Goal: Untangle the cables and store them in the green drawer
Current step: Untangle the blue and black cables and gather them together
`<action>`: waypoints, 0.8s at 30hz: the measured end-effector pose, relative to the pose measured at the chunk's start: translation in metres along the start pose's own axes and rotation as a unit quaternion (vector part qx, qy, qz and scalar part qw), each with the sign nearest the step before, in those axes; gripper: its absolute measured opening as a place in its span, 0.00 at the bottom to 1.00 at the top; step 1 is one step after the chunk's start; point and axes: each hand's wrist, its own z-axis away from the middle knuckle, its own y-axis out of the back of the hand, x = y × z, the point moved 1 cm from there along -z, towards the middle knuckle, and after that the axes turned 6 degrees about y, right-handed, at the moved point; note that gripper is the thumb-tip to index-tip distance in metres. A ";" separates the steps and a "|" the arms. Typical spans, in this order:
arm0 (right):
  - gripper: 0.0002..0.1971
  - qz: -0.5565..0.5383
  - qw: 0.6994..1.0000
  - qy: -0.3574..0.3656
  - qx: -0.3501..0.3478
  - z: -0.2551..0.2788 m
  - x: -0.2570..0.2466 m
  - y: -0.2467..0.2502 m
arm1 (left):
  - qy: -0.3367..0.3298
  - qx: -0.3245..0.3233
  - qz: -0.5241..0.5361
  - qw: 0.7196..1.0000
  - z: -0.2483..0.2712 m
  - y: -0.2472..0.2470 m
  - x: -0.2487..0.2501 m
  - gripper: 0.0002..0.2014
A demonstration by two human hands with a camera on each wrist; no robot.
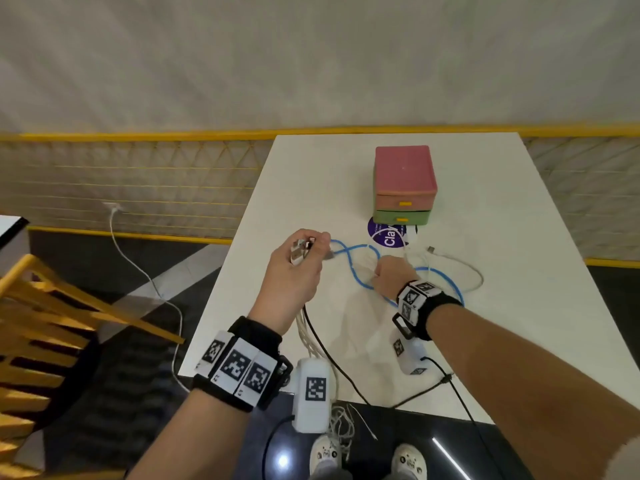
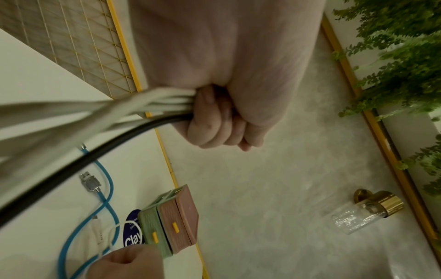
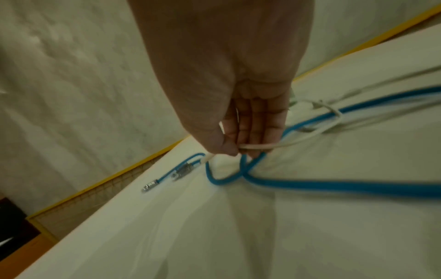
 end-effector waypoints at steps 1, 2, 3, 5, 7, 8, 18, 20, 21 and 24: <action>0.11 -0.021 1.000 0.014 0.006 0.004 -0.001 0.005 | 0.001 0.012 0.008 1.000 -0.003 0.001 -0.002 0.10; 0.09 -0.059 0.998 0.031 0.017 0.010 -0.003 0.011 | 0.003 0.026 0.017 1.000 -0.005 0.001 -0.004 0.10; 0.07 -0.116 0.992 0.049 0.032 0.019 -0.006 0.018 | 0.005 0.042 0.030 0.999 -0.007 0.001 -0.005 0.11; 0.05 -0.237 0.966 0.085 0.061 0.042 -0.016 0.034 | 0.016 0.077 0.061 0.995 -0.012 -0.002 -0.006 0.10; 0.03 -0.312 0.937 0.130 0.086 0.070 -0.029 0.050 | 0.042 0.096 0.080 0.991 -0.017 -0.010 -0.009 0.09; 0.03 -0.335 0.925 0.153 0.098 0.082 -0.036 0.057 | 0.051 0.092 0.084 0.991 -0.018 -0.016 -0.009 0.10; 0.10 -0.331 0.898 0.274 0.097 0.149 -0.052 0.052 | -0.057 0.050 0.080 0.994 -0.008 -0.056 0.016 0.08; 0.11 -0.341 0.893 0.277 0.093 0.154 -0.049 0.047 | -0.076 0.032 0.097 0.992 -0.005 -0.054 0.021 0.04; 0.12 -0.351 0.890 0.277 0.093 0.156 -0.048 0.047 | -0.088 0.021 0.090 0.992 -0.003 -0.054 0.024 0.07; 0.13 -0.359 0.885 0.285 0.080 0.160 -0.049 0.049 | -0.133 0.033 0.062 0.989 0.000 -0.055 0.030 0.08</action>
